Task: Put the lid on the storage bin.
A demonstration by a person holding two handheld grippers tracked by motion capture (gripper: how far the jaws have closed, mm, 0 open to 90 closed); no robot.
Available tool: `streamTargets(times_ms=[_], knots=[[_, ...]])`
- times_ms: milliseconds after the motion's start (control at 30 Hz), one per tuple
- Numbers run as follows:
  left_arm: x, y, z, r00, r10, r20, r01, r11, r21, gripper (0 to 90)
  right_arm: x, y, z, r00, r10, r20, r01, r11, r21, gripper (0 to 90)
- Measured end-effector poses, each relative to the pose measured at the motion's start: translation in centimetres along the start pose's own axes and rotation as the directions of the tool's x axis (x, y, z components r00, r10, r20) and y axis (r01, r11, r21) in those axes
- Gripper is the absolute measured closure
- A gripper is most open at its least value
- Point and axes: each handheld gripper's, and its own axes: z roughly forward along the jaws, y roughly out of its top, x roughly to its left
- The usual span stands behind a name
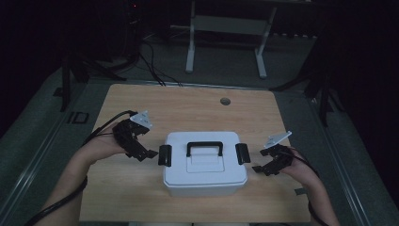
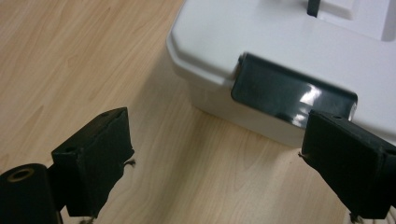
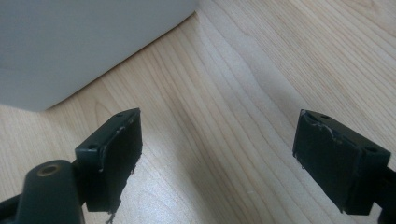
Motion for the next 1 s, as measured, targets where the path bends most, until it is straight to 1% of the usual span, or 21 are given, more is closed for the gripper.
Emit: streamTargets(times_ms=[67,133,233,300,433,500,600,733,833,867,933,1000], knots=[[0.2,-0.7,-0.1,0.9999,-0.005,0.014,0.005,1.0000,-0.004,8.6,0.0,-0.1,0.0,1.0000,0.000,0.001,0.000,1.000,0.000,15.5],[0.4,-1.5,-0.1,0.9995,-0.029,0.007,0.029,0.9995,-0.011,8.6,0.0,-0.1,0.0,1.0000,0.000,0.001,0.000,1.000,-0.003,15.6],[0.7,-2.8,-0.2,0.9992,-0.041,0.002,0.041,0.9991,-0.010,8.6,0.0,-0.2,0.0,1.0000,0.003,0.002,-0.003,1.000,-0.005,15.6],[0.8,-3.7,-0.3,0.9980,-0.063,0.001,0.063,0.9978,-0.021,8.6,0.0,-0.3,0.0,1.0000,0.004,0.003,-0.004,1.000,-0.005,15.6],[1.1,-5.6,-0.5,0.9955,-0.094,-0.013,0.093,0.9953,-0.028,8.6,-0.1,-0.5,0.0,1.0000,0.008,0.006,-0.008,1.000,-0.011,15.6],[1.3,-6.6,-0.5,0.9945,-0.103,-0.021,0.102,0.9943,-0.029,8.6,-0.1,-0.6,-0.1,0.9999,0.014,0.009,-0.014,1.000,-0.013,15.6],[1.4,-7.9,-0.6,0.9910,-0.131,-0.028,0.129,0.9903,-0.050,8.6,-0.2,-0.6,-0.1,0.9998,0.011,0.014,-0.011,1.000,-0.018,15.6],[1.6,-9.5,-0.4,0.9858,-0.165,-0.030,0.162,0.9838,-0.076,8.6,-0.2,-0.7,0.0,0.9995,0.024,0.023,-0.023,0.999,-0.024,14.9],[1.7,-10.7,-0.3,0.9830,-0.182,-0.024,0.179,0.9794,-0.093,8.6,-0.4,-0.9,0.0,0.9988,0.036,0.035,-0.034,0.999,-0.037,14.6],[1.7,-11.0,-0.2,0.9811,-0.192,-0.028,0.188,0.9769,-0.102,8.6,-0.4,-0.9,0.0,0.9986,0.040,0.036,-0.038,0.998,-0.043,14.6],[1.6,-11.6,-0.1,0.9798,-0.198,-0.029,0.194,0.9746,-0.113,8.6,-0.5,-1.0,0.0,0.9982,0.045,0.039,-0.044,0.998,-0.045,14.5],[1.6,-12.2,0.1,0.9775,-0.209,-0.031,0.204,0.9725,-0.112,8.6,-0.6,-1.1,0.1,0.9978,0.052,0.042,-0.050,0.998,-0.047,14.5]])
